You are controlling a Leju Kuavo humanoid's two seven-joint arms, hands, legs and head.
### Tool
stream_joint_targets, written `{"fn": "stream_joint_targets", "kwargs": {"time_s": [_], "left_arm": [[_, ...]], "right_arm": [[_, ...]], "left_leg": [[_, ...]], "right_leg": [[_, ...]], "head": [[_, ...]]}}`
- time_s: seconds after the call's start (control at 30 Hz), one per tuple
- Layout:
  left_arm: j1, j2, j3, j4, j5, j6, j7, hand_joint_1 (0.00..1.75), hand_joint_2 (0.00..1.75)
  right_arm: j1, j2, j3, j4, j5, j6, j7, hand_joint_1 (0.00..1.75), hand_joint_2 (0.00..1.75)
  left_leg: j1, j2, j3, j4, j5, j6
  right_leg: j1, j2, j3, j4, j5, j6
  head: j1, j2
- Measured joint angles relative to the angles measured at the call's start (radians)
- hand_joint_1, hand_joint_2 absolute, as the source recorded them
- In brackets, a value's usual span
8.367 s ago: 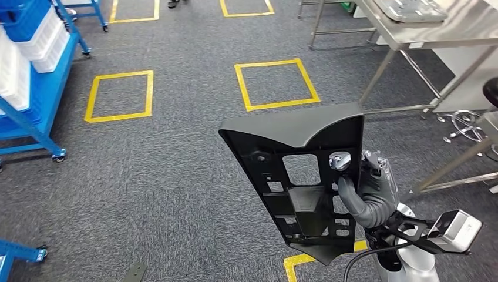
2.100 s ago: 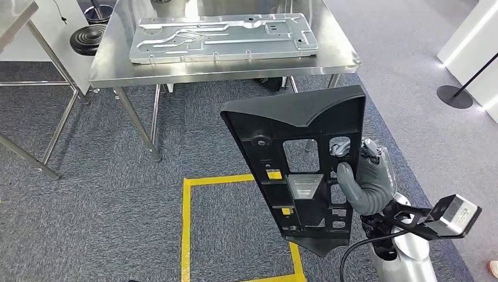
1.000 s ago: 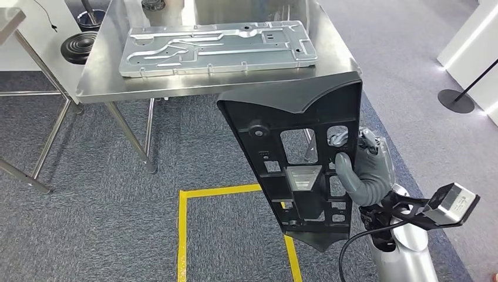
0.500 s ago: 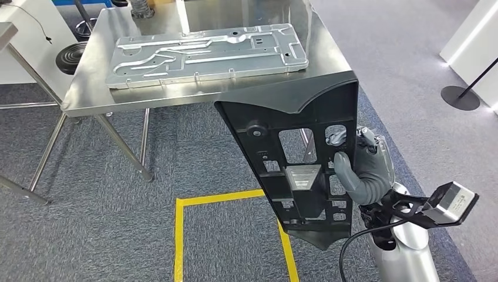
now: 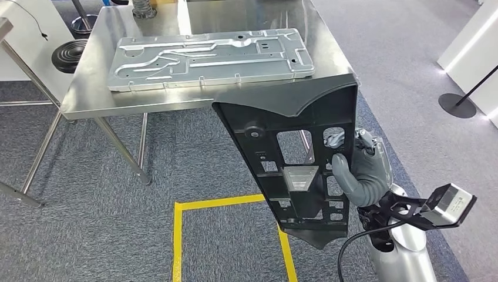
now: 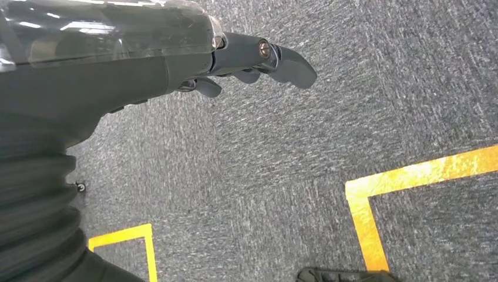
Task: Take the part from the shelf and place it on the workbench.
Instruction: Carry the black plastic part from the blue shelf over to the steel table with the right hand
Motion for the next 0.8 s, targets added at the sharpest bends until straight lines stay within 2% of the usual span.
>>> {"fn": "stream_joint_targets", "kwargs": {"time_s": [0.03,0.07,0.1,0.13,0.23,0.3,0.33,0.4,0.43,0.47,0.5,0.57,0.6,0.63,0.67,0.77,0.8], "left_arm": [[0.000,0.000,0.000,0.000,0.000,0.000,0.000,0.00,1.75],[0.000,0.000,0.000,0.000,0.000,0.000,0.000,0.00,1.75],[-0.001,0.000,0.000,0.000,-0.001,0.000,0.000,0.00,1.75],[-0.002,0.000,0.000,0.000,-0.001,-0.001,0.000,0.00,1.75],[-0.002,0.000,0.000,0.000,-0.001,-0.001,0.000,0.00,1.75],[-0.003,0.000,0.000,0.000,-0.001,-0.001,0.000,0.00,1.75],[-0.004,0.000,0.000,0.000,-0.001,-0.001,0.000,0.00,1.75],[-0.003,-0.001,0.000,0.000,-0.001,-0.002,0.000,0.00,1.75],[-0.001,-0.001,0.000,0.000,-0.001,-0.002,0.000,0.00,1.75],[0.000,-0.001,0.000,0.000,-0.001,-0.002,0.000,0.00,1.75],[0.000,-0.001,0.000,0.000,-0.001,-0.002,0.000,0.00,1.75],[0.000,-0.001,0.000,0.000,-0.001,-0.002,0.000,0.00,1.75],[-0.001,-0.001,0.000,0.000,-0.001,-0.002,0.000,0.00,1.75],[-0.002,-0.001,0.000,0.000,-0.002,-0.002,0.000,0.00,1.75],[-0.002,-0.001,0.000,0.000,-0.002,-0.002,0.000,0.00,1.75],[-0.001,-0.001,0.000,0.000,-0.004,-0.002,0.000,0.00,1.75],[-0.002,-0.001,0.000,0.000,-0.005,-0.002,0.000,0.00,1.75]], "right_arm": [[0.000,0.000,0.000,0.000,0.000,0.000,0.000,1.75,1.75],[-0.001,0.000,0.000,0.000,0.000,0.000,0.000,1.75,1.75],[-0.001,0.000,0.000,0.000,0.000,0.000,0.001,1.75,1.75],[-0.001,0.000,0.000,0.000,0.000,-0.001,0.002,1.75,1.75],[0.000,0.000,0.000,-0.001,0.001,0.000,0.004,1.75,1.75],[-0.001,-0.001,0.000,-0.002,0.001,0.001,0.004,1.75,1.75],[-0.002,-0.001,0.000,-0.002,0.001,0.002,0.003,1.75,1.75],[-0.001,-0.001,0.000,-0.002,0.001,0.003,0.003,1.75,1.75],[0.000,-0.001,0.000,-0.002,0.001,0.003,0.003,1.75,1.75],[0.001,-0.001,0.000,-0.001,0.001,0.003,0.003,1.75,1.75],[0.001,-0.001,0.000,-0.001,0.001,0.003,0.003,1.75,1.75],[0.001,-0.001,0.000,-0.001,0.001,0.003,0.003,1.75,1.75],[0.001,-0.001,0.000,-0.001,0.001,0.003,0.002,1.75,1.75],[0.001,-0.001,0.000,-0.001,0.001,0.003,0.002,1.75,1.75],[0.002,-0.001,0.000,-0.001,0.001,0.003,0.000,1.75,1.75],[0.002,-0.002,0.000,-0.002,0.001,0.003,-0.003,1.75,1.75],[0.001,-0.003,0.000,-0.002,0.001,0.003,-0.004,1.75,1.75]], "left_leg": [[0.001,-0.001,0.008,0.002,-0.007,-0.004],[0.001,-0.002,0.014,0.004,-0.014,-0.010],[0.000,-0.002,0.016,0.007,-0.020,-0.017],[-0.002,-0.003,0.017,0.009,-0.025,-0.023],[-0.002,0.000,0.019,0.009,-0.033,-0.041],[0.001,0.001,0.003,0.052,-0.059,-0.050],[0.002,0.002,-0.022,0.105,-0.083,-0.052],[0.002,0.001,-0.097,0.242,-0.133,-0.054],[0.002,0.001,-0.128,0.288,-0.140,-0.053],[0.002,0.001,-0.142,0.298,-0.126,-0.051],[0.001,0.001,-0.135,0.267,-0.095,-0.048],[-0.002,0.001,-0.085,0.138,-0.015,-0.035],[-0.005,0.001,-0.062,0.081,0.008,-0.029],[-0.008,0.000,-0.048,0.045,0.018,-0.025],[-0.011,0.000,-0.043,0.032,0.015,-0.022],[-0.007,-0.001,-0.035,0.016,0.016,-0.009],[-0.004,-0.001,-0.030,0.010,0.017,-0.003]], "right_leg": [[-0.004,-0.003,0.025,-0.072,0.050,0.003],[-0.006,-0.006,0.052,-0.139,0.085,0.004],[-0.005,-0.007,0.071,-0.190,0.106,0.001],[-0.004,-0.007,0.079,-0.216,0.111,-0.004],[0.000,-0.003,0.081,-0.225,0.102,-0.028],[-0.002,-0.003,0.090,-0.230,0.098,-0.043],[-0.001,-0.004,0.095,-0.231,0.095,-0.049],[0.004,-0.004,0.101,-0.231,0.088,-0.058],[0.007,-0.002,0.104,-0.231,0.085,-0.060],[0.009,-0.001,0.109,-0.231,0.082,-0.061],[0.011,0.001,0.115,-0.231,0.077,-0.060],[0.014,0.003,0.129,-0.230,0.068,-0.056],[0.016,0.003,0.133,-0.229,0.064,-0.053],[0.017,0.004,0.133,-0.229,0.061,-0.048],[0.017,0.004,0.133,-0.230,0.060,-0.043],[0.016,0.003,0.133,-0.228,0.053,-0.027],[0.016,0.002,0.125,-0.206,0.040,-0.022]], "head": [[0.000,0.000],[0.000,0.000],[0.000,0.000],[0.000,0.000],[0.000,0.000],[0.000,0.000],[0.000,0.000],[0.000,0.000],[0.000,0.000],[0.000,0.000],[0.000,0.000],[0.000,0.000],[0.000,0.000],[0.000,0.000],[0.000,0.000],[0.000,0.000],[0.000,0.000]]}}
